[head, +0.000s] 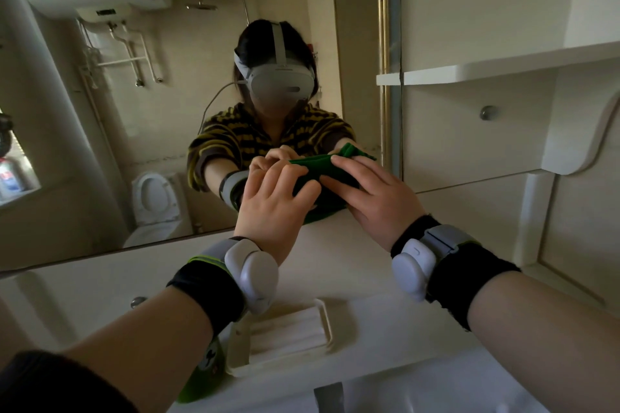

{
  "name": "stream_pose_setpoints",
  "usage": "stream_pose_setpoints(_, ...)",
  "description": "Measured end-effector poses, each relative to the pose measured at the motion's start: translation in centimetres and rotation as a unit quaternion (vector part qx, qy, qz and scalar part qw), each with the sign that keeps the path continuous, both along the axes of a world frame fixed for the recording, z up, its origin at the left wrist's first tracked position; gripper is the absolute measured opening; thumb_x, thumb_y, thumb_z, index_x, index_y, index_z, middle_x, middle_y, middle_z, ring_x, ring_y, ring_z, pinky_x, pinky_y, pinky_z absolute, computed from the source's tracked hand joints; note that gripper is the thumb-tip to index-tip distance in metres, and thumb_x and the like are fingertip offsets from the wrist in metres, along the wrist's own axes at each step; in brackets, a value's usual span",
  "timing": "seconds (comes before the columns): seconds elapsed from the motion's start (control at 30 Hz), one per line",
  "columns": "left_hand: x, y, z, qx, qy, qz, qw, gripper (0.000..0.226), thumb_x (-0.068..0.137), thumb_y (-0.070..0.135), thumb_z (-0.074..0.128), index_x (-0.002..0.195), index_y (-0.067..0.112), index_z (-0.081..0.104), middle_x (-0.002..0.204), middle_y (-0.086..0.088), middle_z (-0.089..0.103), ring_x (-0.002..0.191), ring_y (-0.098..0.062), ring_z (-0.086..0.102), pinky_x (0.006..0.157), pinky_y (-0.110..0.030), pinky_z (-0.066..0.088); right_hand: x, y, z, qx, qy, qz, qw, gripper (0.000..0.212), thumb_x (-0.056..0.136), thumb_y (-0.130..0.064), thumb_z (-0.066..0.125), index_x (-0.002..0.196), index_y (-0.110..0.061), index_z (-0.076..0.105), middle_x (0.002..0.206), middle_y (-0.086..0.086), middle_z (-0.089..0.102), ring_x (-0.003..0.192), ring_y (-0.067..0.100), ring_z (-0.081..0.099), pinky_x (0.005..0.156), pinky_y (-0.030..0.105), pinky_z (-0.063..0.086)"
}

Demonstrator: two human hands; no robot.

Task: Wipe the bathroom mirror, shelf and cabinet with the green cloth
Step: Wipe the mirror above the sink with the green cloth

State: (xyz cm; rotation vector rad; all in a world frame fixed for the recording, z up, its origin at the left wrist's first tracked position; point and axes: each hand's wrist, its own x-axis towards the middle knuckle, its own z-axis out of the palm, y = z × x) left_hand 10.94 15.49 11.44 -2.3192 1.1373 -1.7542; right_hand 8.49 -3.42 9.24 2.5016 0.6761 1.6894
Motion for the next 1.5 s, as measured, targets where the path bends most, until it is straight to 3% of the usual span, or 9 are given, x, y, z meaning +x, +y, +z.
stream_pose_setpoints(0.2,0.0,-0.9,0.4,-0.004,-0.008,0.007,1.000,0.010,0.081,0.021,0.062,0.086,0.014,0.068,0.099,-0.011,0.064,0.092,-0.031,0.061,0.082,-0.038,0.039,0.2,-1.0,0.7,-0.010,-0.020,-0.002,1.000,0.037,0.085,-0.005,0.056,0.120,-0.016,0.063,0.127,0.013,0.057,0.113,0.033,0.056,0.087,0.043,0.051)
stream_pose_setpoints(0.37,-0.3,-1.0,0.5,-0.007,0.004,0.011,1.000,0.011,0.077,0.019,0.066,0.085,0.012,0.069,0.098,-0.013,0.065,0.090,-0.032,0.063,0.076,-0.039,0.047,0.1,-0.7,0.3,0.012,-0.013,0.008,1.000,0.036,0.089,-0.008,0.047,0.121,-0.014,0.062,0.128,0.015,0.056,0.113,0.035,0.055,0.087,0.047,0.050)
stream_pose_setpoints(0.5,-0.6,-1.3,0.3,-0.012,0.011,0.012,1.000,0.016,0.081,0.020,0.057,0.087,0.011,0.069,0.100,-0.013,0.065,0.093,-0.033,0.062,0.077,-0.041,0.047,-0.1,-0.7,0.0,0.025,-0.013,0.012,1.000,0.035,0.087,-0.007,0.052,0.120,-0.014,0.063,0.127,0.014,0.056,0.111,0.035,0.056,0.086,0.046,0.051)
stream_pose_setpoints(0.8,-0.8,-2.3,-0.2,-0.020,0.004,0.016,1.000,0.014,0.073,0.013,0.075,0.086,0.011,0.070,0.100,-0.013,0.065,0.096,-0.032,0.060,0.080,-0.040,0.046,-0.1,-1.5,-0.6,0.037,-0.017,0.031,0.999,0.037,0.082,-0.001,0.061,0.118,-0.013,0.065,0.126,0.014,0.057,0.110,0.035,0.057,0.084,0.047,0.051)
stream_pose_setpoints(0.9,-0.7,-2.4,-0.1,-0.012,-0.001,0.017,1.000,0.015,0.074,0.015,0.073,0.088,0.012,0.069,0.102,-0.012,0.064,0.099,-0.027,0.051,0.082,-0.039,0.039,-0.1,-1.9,-0.4,0.039,-0.017,0.036,0.998,0.037,0.082,0.000,0.063,0.117,-0.012,0.065,0.125,0.015,0.058,0.111,0.035,0.057,0.084,0.047,0.051)
stream_pose_setpoints(1.1,-1.2,-5.3,2.8,-0.026,0.018,0.026,0.999,0.022,0.072,0.015,0.071,0.094,0.013,0.066,0.107,-0.012,0.061,0.101,-0.033,0.056,0.083,-0.043,0.043,-0.4,-3.9,2.3,0.076,-0.028,0.031,0.996,0.046,0.077,0.005,0.059,0.121,-0.010,0.061,0.128,0.018,0.054,0.112,0.041,0.053,0.088,0.050,0.049)
stream_pose_setpoints(1.2,-1.3,-7.3,5.1,-0.037,0.019,0.012,0.999,0.022,0.078,0.022,0.060,0.097,0.013,0.063,0.110,-0.012,0.059,0.103,-0.033,0.055,0.086,-0.042,0.039,-0.4,-5.6,4.4,0.091,-0.008,0.033,0.995,0.053,0.074,0.005,0.064,0.125,-0.009,0.058,0.133,0.019,0.050,0.118,0.043,0.048,0.093,0.051,0.046)
stream_pose_setpoints(1.5,-1.5,-8.3,4.1,-0.054,0.046,0.004,0.997,0.029,0.072,0.016,0.076,0.099,0.013,0.064,0.112,-0.011,0.059,0.107,-0.033,0.051,0.086,-0.046,0.043,-0.5,-5.7,3.0,0.150,-0.007,0.071,0.986,0.050,0.076,0.012,0.058,0.122,-0.008,0.060,0.133,0.018,0.050,0.117,0.043,0.048,0.092,0.046,0.047)
